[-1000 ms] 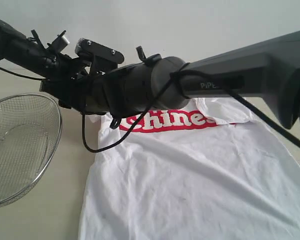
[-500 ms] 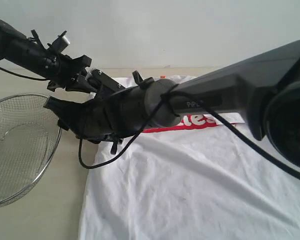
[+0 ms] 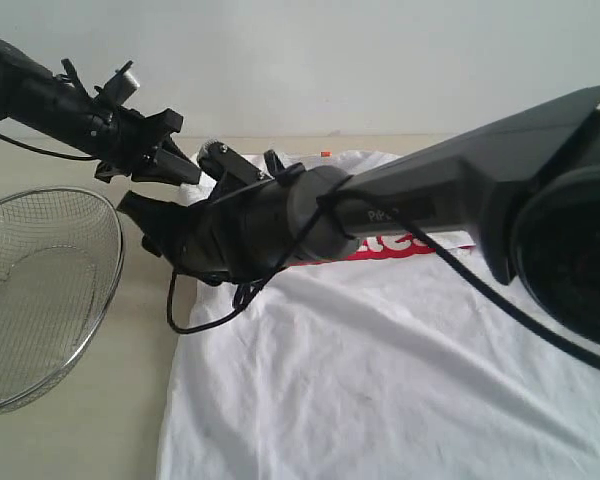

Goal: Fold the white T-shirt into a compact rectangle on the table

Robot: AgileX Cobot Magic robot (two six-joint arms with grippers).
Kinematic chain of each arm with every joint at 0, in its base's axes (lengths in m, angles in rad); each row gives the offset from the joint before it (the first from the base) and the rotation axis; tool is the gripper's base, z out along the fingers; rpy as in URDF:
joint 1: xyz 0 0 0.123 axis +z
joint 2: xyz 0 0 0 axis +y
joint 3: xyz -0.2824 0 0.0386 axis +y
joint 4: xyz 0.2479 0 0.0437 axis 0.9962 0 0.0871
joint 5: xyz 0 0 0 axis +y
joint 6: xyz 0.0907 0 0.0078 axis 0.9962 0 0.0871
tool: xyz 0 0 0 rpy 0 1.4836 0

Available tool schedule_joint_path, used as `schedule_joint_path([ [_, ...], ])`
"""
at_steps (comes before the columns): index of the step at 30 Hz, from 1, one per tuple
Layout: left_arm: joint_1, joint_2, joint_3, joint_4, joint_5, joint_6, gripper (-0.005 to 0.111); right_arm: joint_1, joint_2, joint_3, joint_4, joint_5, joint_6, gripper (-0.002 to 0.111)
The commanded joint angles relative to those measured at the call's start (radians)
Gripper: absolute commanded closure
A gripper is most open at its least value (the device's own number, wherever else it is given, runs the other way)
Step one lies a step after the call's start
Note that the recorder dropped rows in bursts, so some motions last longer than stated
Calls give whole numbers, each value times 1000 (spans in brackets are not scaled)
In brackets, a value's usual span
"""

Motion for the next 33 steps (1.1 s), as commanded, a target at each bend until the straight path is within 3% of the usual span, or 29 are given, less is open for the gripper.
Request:
schedule_joint_path([
  [1, 0, -11, -7, -16, 28, -6, 102, -5, 47, -4, -2, 6, 21, 61],
  [24, 0, -11, -7, -16, 33, -6, 102, -52, 62, -95, -2, -19, 17, 62],
  [27, 0, -11, -7, -16, 35, -6, 102, -52, 62, -95, -2, -19, 17, 74],
  [32, 0, -11, -7, -16, 35, -6, 102, -52, 62, -96, -2, -19, 17, 109],
  [33, 0, -11, -7, -16, 37, -6, 102, -52, 62, -96, -2, -19, 17, 108],
])
